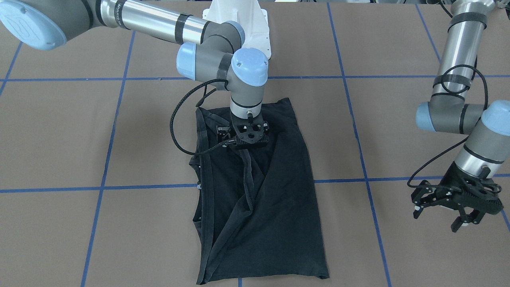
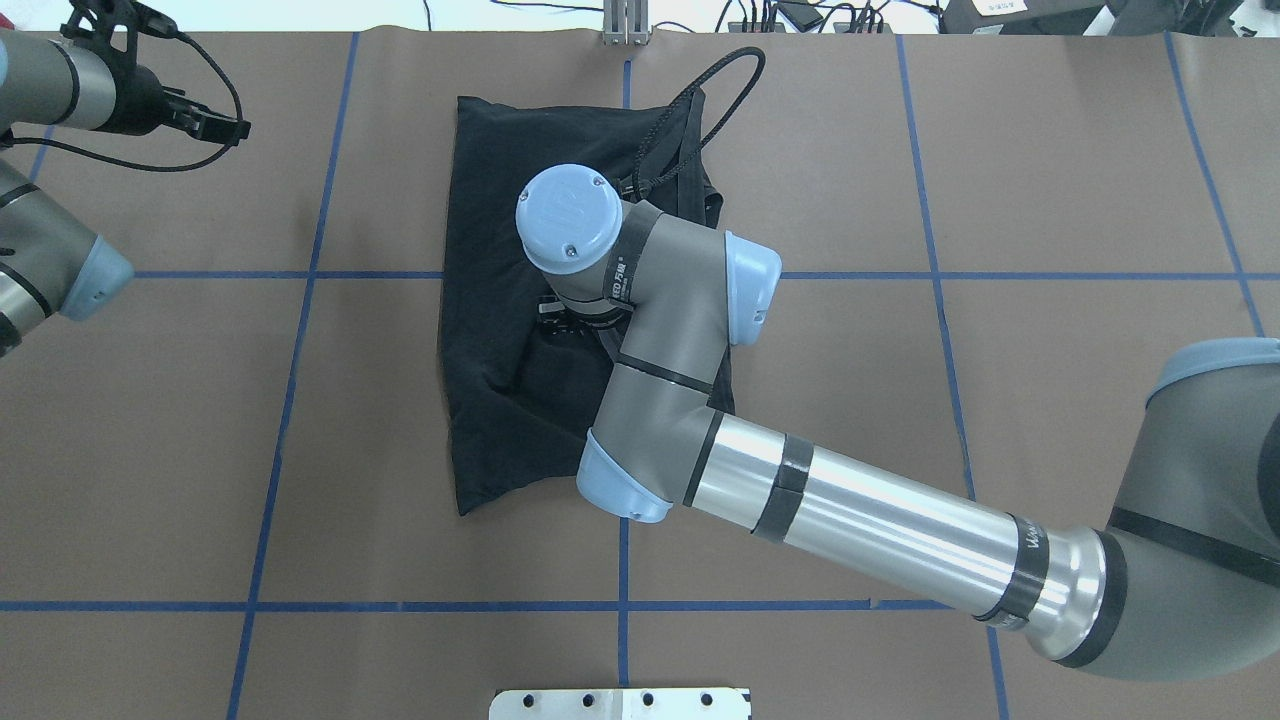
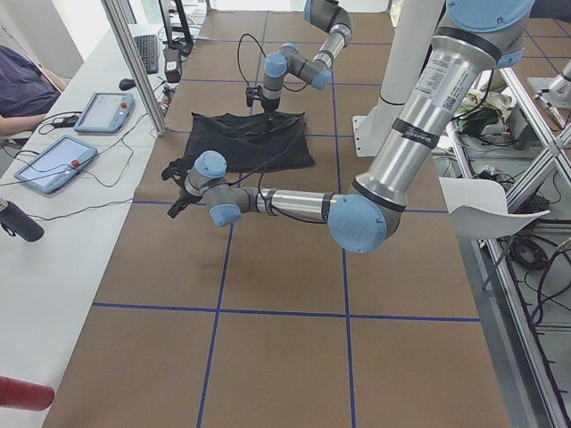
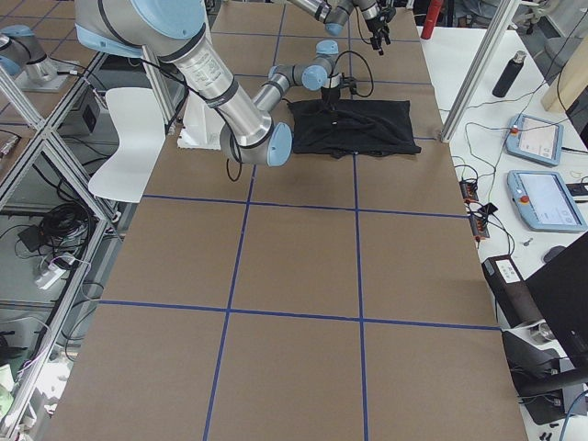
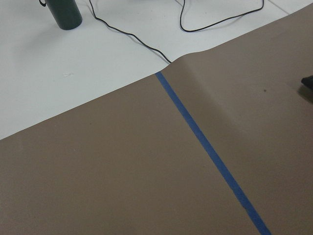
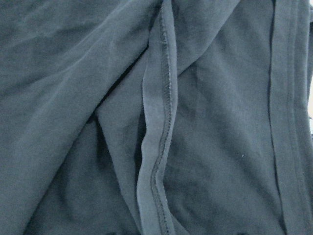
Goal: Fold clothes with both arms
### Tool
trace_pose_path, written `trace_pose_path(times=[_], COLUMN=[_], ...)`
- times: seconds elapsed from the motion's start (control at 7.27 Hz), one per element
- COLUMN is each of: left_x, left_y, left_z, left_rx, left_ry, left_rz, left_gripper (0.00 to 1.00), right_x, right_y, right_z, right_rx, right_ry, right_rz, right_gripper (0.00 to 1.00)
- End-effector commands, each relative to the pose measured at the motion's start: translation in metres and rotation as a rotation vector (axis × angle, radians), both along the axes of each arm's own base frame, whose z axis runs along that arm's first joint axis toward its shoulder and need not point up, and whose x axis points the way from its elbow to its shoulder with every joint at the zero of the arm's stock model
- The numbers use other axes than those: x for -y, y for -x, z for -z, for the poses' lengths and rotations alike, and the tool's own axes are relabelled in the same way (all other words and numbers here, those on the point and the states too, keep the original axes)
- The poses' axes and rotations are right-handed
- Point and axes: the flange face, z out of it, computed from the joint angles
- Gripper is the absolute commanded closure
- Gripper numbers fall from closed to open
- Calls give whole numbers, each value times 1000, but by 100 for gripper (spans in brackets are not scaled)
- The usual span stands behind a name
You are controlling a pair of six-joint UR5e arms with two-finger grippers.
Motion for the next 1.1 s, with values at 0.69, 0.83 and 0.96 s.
trace_pose_path(times=[0.69, 0.83, 0.96], left_x=[-2, -2, -2], left_y=[1, 1, 1], left_z=[-3, -3, -3], left_rx=[-5, -5, -5], left_ry=[12, 12, 12], left_rz=[6, 6, 6], left_gripper=[0, 0, 0], right_x=[-8, -9, -5], right_y=[17, 17, 14], right_z=[2, 2, 2], right_rx=[-35, -37, -38], right_ry=[22, 21, 20], right_rz=[33, 33, 28], right_gripper=[68, 76, 100])
